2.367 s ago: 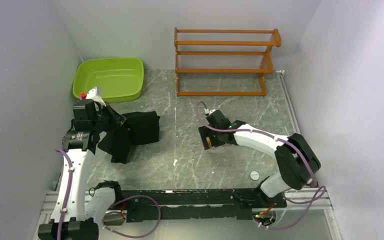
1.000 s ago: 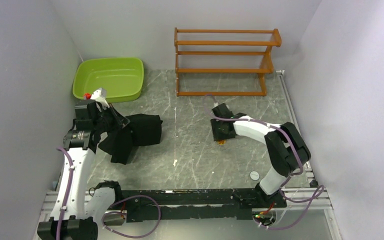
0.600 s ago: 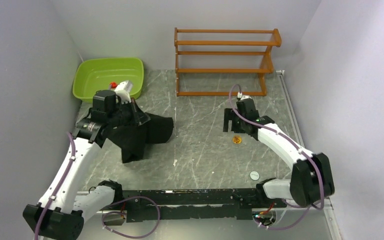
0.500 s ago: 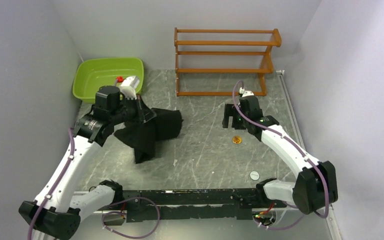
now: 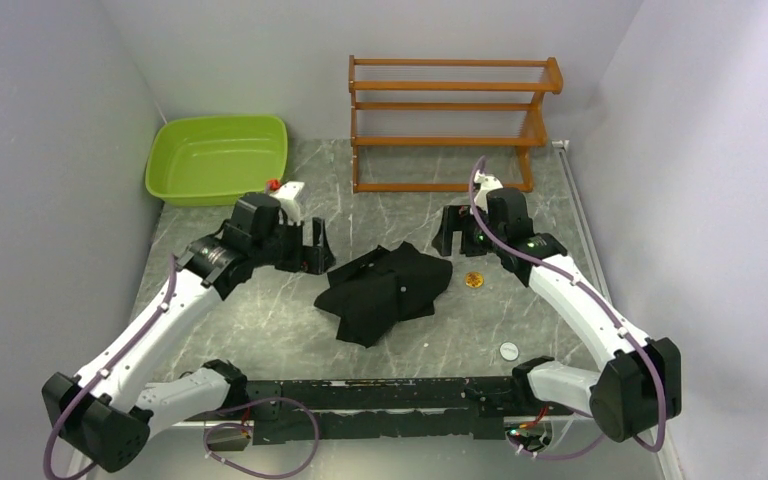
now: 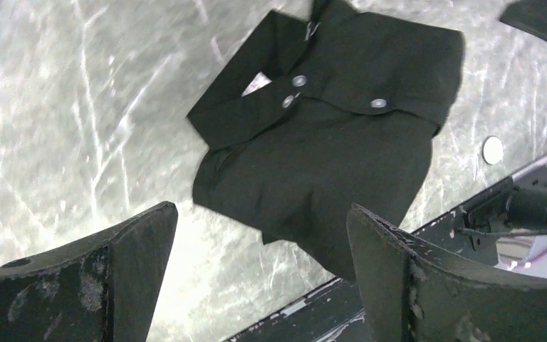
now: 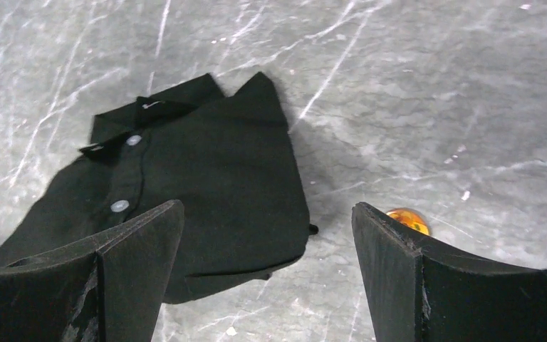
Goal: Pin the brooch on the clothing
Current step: Place the clothes at the center of the board, then flatten out the clothes at the center of the board.
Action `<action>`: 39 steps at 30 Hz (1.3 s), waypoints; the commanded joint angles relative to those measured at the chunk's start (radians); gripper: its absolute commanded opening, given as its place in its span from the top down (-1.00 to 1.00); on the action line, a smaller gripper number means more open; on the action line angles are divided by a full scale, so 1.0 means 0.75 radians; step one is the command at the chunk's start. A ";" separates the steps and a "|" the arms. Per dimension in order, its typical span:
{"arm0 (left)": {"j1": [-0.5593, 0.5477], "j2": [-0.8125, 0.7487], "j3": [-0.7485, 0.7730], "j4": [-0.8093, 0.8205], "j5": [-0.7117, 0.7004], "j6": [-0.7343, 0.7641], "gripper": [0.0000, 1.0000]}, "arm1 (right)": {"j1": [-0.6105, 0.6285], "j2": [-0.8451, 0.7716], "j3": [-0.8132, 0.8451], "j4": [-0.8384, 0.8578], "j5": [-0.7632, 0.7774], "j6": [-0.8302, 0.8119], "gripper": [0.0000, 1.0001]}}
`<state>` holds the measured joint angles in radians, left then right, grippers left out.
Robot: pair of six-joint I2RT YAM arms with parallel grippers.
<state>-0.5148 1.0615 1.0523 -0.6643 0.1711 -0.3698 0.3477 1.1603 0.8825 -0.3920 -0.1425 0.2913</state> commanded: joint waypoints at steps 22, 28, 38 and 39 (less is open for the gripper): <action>0.106 0.018 -0.991 1.392 0.347 -1.188 -0.42 | -0.018 0.449 0.019 0.251 -0.696 0.204 -0.18; 0.194 0.168 -0.880 1.690 0.471 -1.144 0.94 | -0.034 0.420 0.048 0.315 -0.822 0.254 1.00; 0.243 -0.089 0.024 0.504 0.303 -0.283 0.95 | -0.046 -0.016 0.253 0.318 -0.719 0.220 1.00; 0.243 -0.096 0.093 0.468 0.325 -0.244 0.95 | -0.044 -0.052 0.289 0.319 -0.705 0.219 1.00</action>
<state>-0.3340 1.0702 0.9070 -0.0566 0.4458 -0.8337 0.3172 1.2663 0.9749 -0.2272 -0.7006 0.4667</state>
